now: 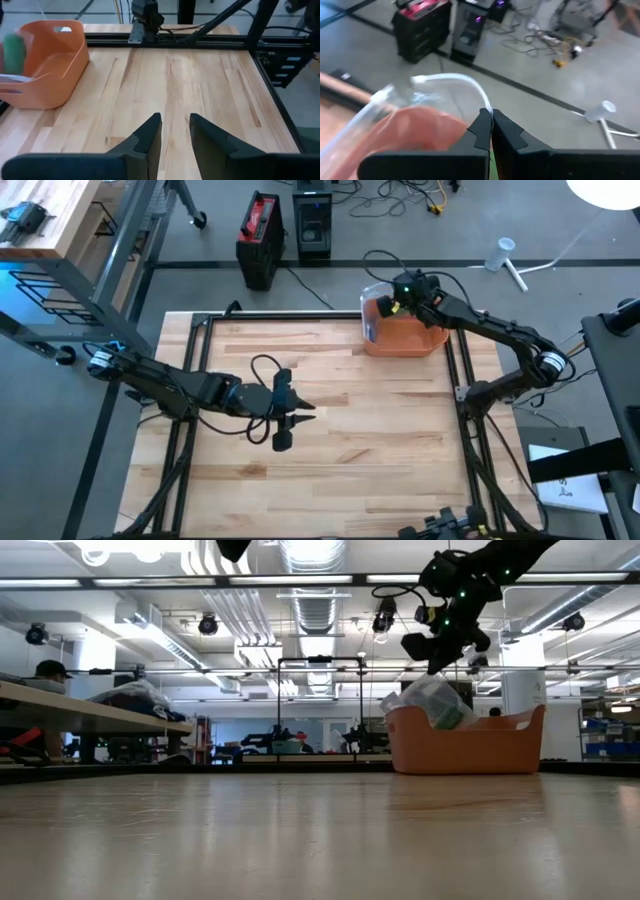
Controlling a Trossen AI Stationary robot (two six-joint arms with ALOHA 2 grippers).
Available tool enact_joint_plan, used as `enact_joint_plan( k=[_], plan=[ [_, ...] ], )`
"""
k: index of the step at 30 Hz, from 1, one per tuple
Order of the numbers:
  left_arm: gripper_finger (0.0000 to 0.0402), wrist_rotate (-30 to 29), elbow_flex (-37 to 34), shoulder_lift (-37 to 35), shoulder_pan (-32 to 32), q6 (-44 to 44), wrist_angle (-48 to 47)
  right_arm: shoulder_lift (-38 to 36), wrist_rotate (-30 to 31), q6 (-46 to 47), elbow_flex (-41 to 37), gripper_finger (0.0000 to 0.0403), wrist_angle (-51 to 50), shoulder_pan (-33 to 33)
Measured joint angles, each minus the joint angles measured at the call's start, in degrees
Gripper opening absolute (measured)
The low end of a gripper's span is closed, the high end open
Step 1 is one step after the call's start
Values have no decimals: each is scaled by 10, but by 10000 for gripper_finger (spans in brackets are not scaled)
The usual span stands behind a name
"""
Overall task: Roll bandage
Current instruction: Put the transparent zip bag into the orange bin
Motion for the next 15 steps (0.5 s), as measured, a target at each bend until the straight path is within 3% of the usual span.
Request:
enact_joint_plan(
  k=[6, 15],
  plan=[
    [105, 0, 0, 0, 0, -21, -3, -25, 34, 27, -14, 0, -4, -1],
    [110, -1, 0, 0, 0, -36, -1, -26, -31, 71, -84, 0, 1, 11]
  ],
)
